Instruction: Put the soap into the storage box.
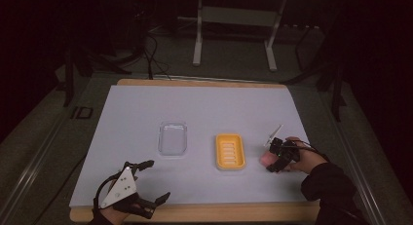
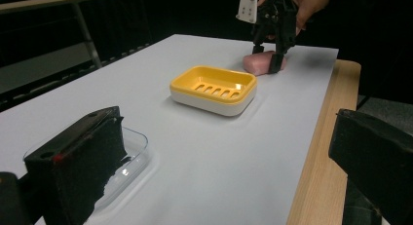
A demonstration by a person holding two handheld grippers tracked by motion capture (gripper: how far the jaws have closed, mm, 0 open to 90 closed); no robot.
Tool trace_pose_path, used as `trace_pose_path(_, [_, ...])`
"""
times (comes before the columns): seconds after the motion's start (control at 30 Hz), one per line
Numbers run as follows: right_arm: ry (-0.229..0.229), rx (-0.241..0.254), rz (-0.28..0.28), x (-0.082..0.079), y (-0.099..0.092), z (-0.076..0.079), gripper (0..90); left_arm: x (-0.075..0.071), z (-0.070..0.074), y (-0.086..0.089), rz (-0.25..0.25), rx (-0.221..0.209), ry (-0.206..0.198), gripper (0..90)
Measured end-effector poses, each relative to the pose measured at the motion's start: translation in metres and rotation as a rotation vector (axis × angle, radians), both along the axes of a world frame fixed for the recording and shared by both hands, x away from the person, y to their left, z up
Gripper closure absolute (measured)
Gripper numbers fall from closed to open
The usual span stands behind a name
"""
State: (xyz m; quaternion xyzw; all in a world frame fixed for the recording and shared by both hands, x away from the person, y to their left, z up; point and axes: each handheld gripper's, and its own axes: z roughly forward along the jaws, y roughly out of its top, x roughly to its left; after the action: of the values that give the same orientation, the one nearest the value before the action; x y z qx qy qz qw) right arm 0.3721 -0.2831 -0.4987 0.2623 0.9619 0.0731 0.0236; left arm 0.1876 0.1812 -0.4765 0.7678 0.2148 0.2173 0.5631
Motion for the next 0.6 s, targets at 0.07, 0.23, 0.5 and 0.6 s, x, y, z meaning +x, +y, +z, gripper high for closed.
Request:
trace_pose_path(0.07, [-0.001,-0.011,-0.002,-0.0003,0.0019,-0.0002,36.7,-0.0002,-0.0001,-0.0002,0.000,-0.001,-0.001,0.6])
trace_pose_path(0.23, [0.002,-0.027,-0.025,-0.0011,0.0046,0.0000,37.4,-0.0001,-0.0001,-0.0002,0.000,-0.001,-0.001,0.6])
trace_pose_path(0.5, [0.003,-0.030,-0.290,-0.0008,0.0050,0.0018,37.7,-0.0003,0.0002,0.0000,0.004,-0.003,-0.002,0.6])
trace_pose_path(0.6, [-0.010,0.028,-0.394,-0.0028,0.0036,0.0071,37.7,-0.0002,0.0003,0.0004,0.005,-0.006,-0.004,0.6])
